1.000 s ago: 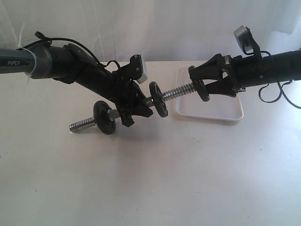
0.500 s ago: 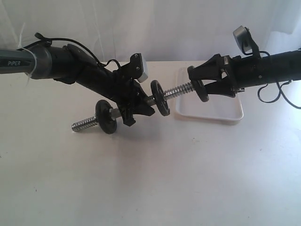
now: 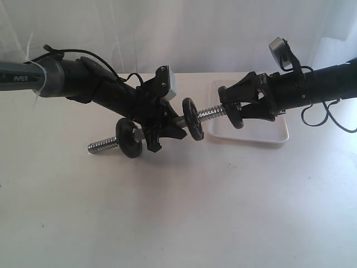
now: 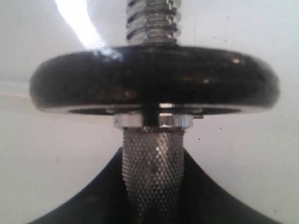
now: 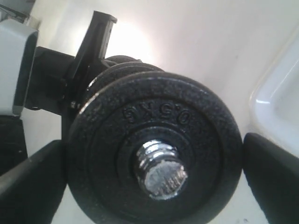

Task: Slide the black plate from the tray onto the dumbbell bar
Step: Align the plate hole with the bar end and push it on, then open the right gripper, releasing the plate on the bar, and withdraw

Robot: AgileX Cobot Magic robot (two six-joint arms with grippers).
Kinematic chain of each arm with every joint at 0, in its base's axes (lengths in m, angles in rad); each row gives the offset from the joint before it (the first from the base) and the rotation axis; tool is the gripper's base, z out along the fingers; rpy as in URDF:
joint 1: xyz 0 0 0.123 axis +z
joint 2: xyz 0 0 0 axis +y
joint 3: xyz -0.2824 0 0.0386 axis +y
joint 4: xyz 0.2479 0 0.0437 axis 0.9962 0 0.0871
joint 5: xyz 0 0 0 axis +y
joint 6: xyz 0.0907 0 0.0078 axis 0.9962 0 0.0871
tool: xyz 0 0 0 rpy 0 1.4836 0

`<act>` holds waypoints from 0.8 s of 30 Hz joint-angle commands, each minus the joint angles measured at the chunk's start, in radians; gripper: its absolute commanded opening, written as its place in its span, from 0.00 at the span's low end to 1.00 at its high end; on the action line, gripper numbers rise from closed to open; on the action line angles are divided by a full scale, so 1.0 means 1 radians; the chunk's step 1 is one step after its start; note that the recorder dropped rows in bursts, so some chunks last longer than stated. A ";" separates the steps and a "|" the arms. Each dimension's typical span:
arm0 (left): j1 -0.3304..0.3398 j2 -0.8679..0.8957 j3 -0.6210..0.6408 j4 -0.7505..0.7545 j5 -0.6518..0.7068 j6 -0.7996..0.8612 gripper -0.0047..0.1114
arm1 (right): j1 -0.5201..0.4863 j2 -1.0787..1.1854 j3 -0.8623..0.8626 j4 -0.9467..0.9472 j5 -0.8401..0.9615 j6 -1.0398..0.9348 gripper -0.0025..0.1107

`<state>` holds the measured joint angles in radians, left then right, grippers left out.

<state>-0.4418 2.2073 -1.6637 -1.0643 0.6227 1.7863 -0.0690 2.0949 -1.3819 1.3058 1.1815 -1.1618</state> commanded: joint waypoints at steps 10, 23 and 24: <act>0.000 -0.100 -0.025 -0.205 0.075 0.025 0.04 | 0.049 -0.009 -0.001 0.041 0.040 -0.007 0.02; 0.000 -0.100 -0.025 -0.205 0.081 0.030 0.04 | 0.050 -0.009 -0.001 -0.001 0.040 -0.014 0.72; 0.000 -0.100 -0.025 -0.205 0.081 0.030 0.04 | 0.050 -0.009 -0.001 -0.003 0.040 -0.014 0.77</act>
<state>-0.4312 2.2238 -1.6655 -1.0958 0.6406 1.8249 -0.0398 2.1038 -1.3819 1.2868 1.1370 -1.1597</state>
